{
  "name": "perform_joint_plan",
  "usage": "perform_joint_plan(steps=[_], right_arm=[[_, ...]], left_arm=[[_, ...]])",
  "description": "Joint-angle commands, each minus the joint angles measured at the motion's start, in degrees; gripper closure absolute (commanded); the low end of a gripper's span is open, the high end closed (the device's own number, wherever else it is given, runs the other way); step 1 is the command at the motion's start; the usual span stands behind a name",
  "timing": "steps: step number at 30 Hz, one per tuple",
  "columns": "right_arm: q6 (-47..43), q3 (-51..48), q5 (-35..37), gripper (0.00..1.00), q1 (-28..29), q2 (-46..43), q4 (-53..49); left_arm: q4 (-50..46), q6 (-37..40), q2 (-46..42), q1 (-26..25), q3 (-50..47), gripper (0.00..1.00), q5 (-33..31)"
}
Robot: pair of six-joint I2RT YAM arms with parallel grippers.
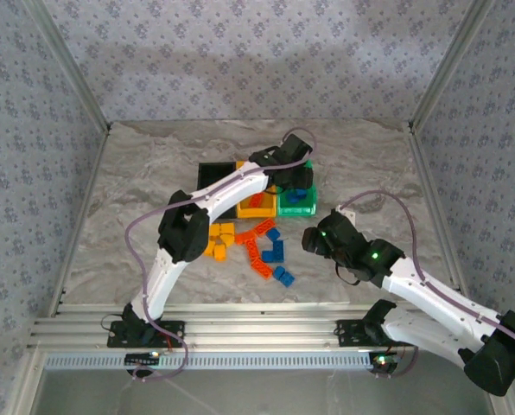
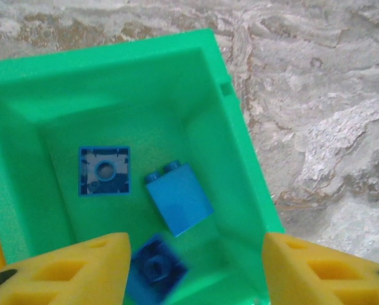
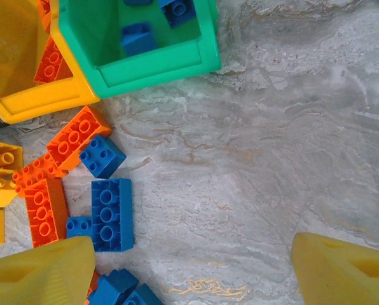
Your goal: Sort the legos into containers by color
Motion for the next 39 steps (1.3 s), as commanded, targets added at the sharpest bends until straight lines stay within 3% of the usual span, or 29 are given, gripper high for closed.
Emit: perform_joint_plan(steps=[1, 4, 11, 17, 23, 30, 39], right_arm=[[-0.72, -0.91, -2.6, 0.17, 0.02, 0.88, 2.22], [-1.33, -1.39, -5.29, 0.18, 0.56, 3.0, 4.42], [-2.86, -0.06, -7.54, 0.2, 4.51, 12.57, 10.98], [-2.95, 3.22, -7.2, 0.23, 6.47, 21.62, 14.66], [-2.05, 6.49, -7.14, 0.27, 6.75, 29.23, 18.06], [-1.56, 10.44, -6.92, 0.34, 6.77, 37.68, 18.51], [2.52, 12.08, -4.28, 0.52, 6.55, 43.3, 13.14]], left_arm=[[0.78, -0.03, -6.02, -0.71, -0.67, 0.34, 1.69], [4.75, -0.35, -12.86, -1.63, -7.81, 0.24, 2.99], [14.43, -2.84, -34.76, -3.52, -35.8, 0.01, 2.41], [17.28, -8.81, -52.99, -4.46, -60.89, 0.01, -2.65], [14.08, -16.0, -69.21, -5.43, -78.14, 0.0, -8.69], [9.12, -21.93, -83.18, -5.39, -88.54, 0.0, -13.93], [6.66, -23.23, -85.29, -5.38, -90.87, 0.01, -15.21]])
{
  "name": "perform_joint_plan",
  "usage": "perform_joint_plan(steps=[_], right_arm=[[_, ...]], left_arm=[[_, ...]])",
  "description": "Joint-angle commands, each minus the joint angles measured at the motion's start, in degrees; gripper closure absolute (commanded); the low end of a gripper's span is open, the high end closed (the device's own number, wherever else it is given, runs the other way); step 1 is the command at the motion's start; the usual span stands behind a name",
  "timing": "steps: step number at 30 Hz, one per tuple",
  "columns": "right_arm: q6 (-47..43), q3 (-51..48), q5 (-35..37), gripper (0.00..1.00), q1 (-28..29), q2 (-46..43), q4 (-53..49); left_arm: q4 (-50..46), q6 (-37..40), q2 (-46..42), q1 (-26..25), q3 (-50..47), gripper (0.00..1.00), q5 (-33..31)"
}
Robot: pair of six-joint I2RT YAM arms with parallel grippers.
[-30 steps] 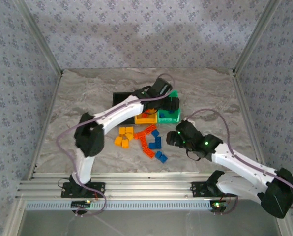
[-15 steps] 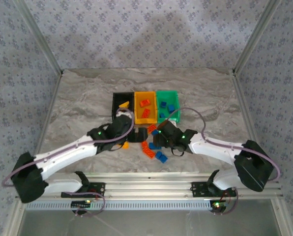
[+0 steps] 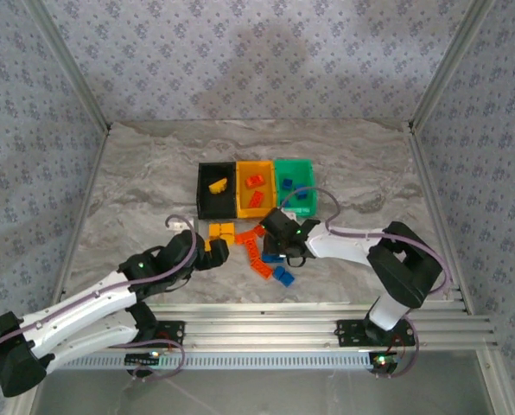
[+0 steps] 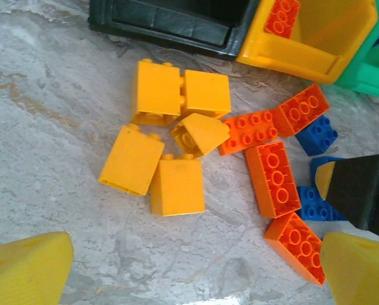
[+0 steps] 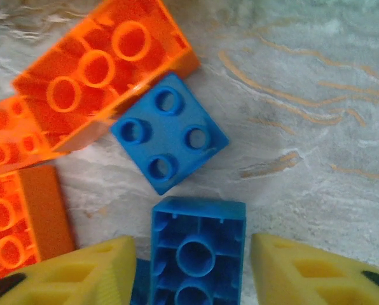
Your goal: Sort the legos into containers by color
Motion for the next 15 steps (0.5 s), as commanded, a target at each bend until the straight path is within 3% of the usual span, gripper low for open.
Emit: perform_joint_plan(steps=[1, 9, 15], right_arm=[[3.3, 0.45, 2.99, 0.54, 0.04, 0.33, -4.76], [5.61, -4.84, 5.14, 0.73, -1.3, -5.56, -7.07], [1.33, -4.71, 7.79, 0.77, -2.49, -17.96, -11.6]], left_arm=[[-1.21, -1.38, -0.29, -0.36, -1.03, 0.01, -1.42], [-0.86, -1.64, -0.31, -0.27, -2.28, 0.01, -1.65], [-0.51, -1.64, -0.36, -0.18, -3.39, 0.0, -1.6]])
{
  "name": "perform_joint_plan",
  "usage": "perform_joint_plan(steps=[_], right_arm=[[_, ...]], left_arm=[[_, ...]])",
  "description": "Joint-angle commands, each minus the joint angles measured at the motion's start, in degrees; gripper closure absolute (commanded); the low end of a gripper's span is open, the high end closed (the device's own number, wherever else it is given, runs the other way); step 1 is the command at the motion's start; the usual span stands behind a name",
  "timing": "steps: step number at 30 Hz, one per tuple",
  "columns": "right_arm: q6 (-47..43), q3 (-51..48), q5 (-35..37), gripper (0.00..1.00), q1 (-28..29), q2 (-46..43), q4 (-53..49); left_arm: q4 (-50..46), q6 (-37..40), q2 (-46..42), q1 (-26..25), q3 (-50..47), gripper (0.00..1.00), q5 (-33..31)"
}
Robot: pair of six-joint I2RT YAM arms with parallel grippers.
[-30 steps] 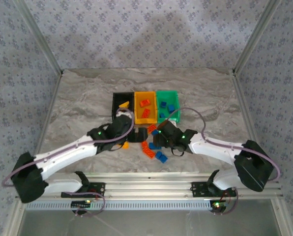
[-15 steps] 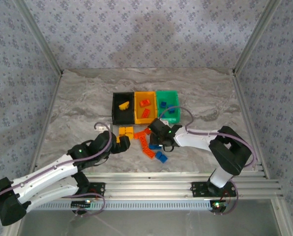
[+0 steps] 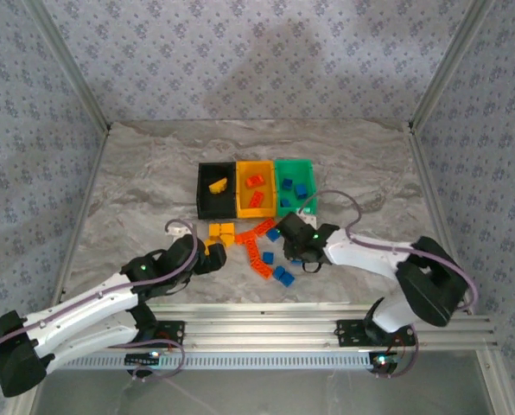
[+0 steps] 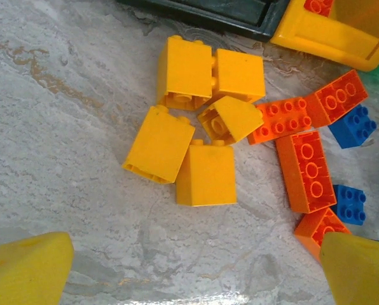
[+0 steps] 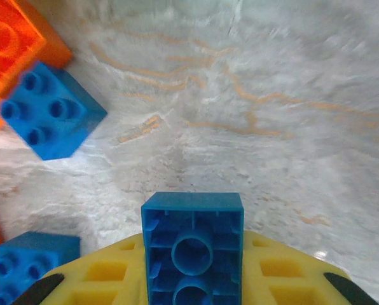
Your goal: Sort the legos into containers by color
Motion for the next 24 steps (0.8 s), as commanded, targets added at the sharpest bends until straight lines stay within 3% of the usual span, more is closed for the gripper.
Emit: perform_joint_plan(steps=[1, 4, 8, 21, 24], right_arm=[[-3.76, 2.16, 3.53, 0.78, -1.61, -7.96, -5.08], [-7.34, 5.7, 3.2, 0.79, -4.51, -10.78, -6.36], [-11.26, 12.35, 1.82, 0.78, -8.7, -7.72, -5.38], [-14.44, 38.62, 3.71, 0.73, -17.02, 21.38, -5.71], [-14.49, 42.54, 3.49, 0.66, -17.59, 25.74, -6.66]], left_arm=[[-0.48, -0.77, -0.39, -0.18, -0.47, 0.0, -1.32], [0.22, -1.22, -0.34, -0.18, -1.07, 0.0, -1.23], [1.15, -2.02, -0.31, -0.11, -1.96, 0.0, -1.25], [-0.49, -4.55, -3.54, -0.09, -4.55, 0.01, -1.09], [-1.14, -4.83, -4.96, -0.09, -5.01, 0.01, -1.4]])
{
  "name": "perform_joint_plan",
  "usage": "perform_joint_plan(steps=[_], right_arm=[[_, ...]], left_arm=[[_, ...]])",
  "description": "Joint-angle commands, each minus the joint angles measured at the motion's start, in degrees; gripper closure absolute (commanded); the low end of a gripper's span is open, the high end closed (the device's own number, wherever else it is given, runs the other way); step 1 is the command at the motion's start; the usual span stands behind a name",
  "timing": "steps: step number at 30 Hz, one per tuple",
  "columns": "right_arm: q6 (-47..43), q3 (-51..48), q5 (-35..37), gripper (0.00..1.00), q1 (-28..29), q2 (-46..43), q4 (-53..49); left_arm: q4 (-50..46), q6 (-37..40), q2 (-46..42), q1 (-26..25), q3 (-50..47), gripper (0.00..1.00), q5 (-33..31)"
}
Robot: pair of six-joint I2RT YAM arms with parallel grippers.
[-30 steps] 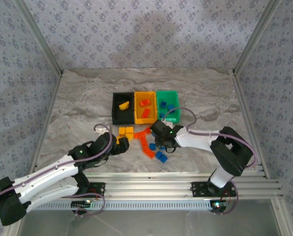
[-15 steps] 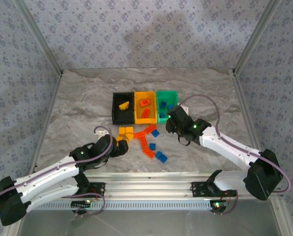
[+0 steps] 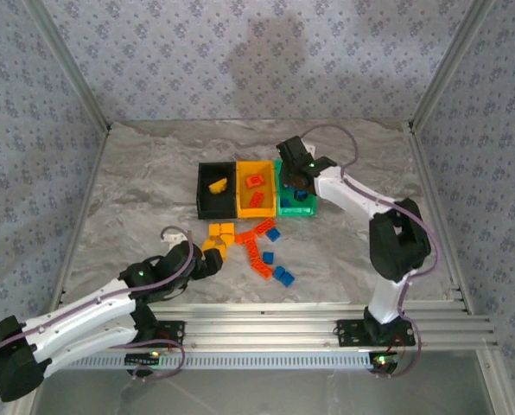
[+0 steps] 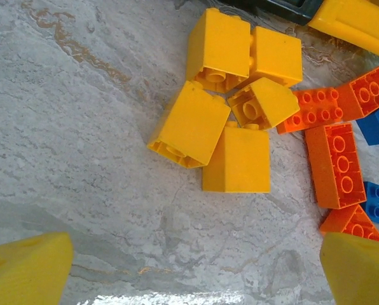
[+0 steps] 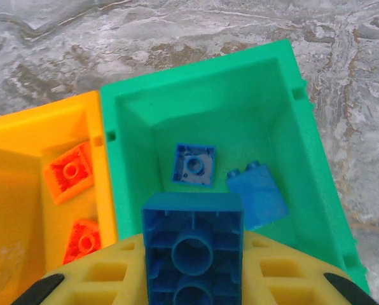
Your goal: Sort the legos into containers by color
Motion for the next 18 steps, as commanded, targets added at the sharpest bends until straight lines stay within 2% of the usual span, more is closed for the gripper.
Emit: perform_joint_plan(steps=[1, 8, 11, 15, 18], right_arm=[[-1.02, 5.25, 1.26, 0.62, -0.68, 4.04, -3.29], [-0.11, 5.98, 1.06, 0.29, -1.26, 3.12, -2.44], [-0.25, 3.55, 0.89, 0.25, -0.84, -0.75, -0.46], [0.1, -2.38, -0.56, 0.24, 0.67, -7.56, 2.64], [0.44, -7.88, -0.68, 0.23, 2.56, -12.83, 4.7]], left_arm=[[-1.45, -1.18, -1.9, -0.17, -0.54, 0.0, -1.5], [-1.75, 0.41, -1.77, 0.04, 0.1, 0.0, -1.81], [-1.47, 2.15, -0.03, 0.22, 1.39, 0.0, -1.71], [-1.48, 5.63, 4.77, 0.88, 4.39, 0.0, -2.25], [-1.15, 8.94, 11.02, 3.47, 7.59, 0.04, -0.77]])
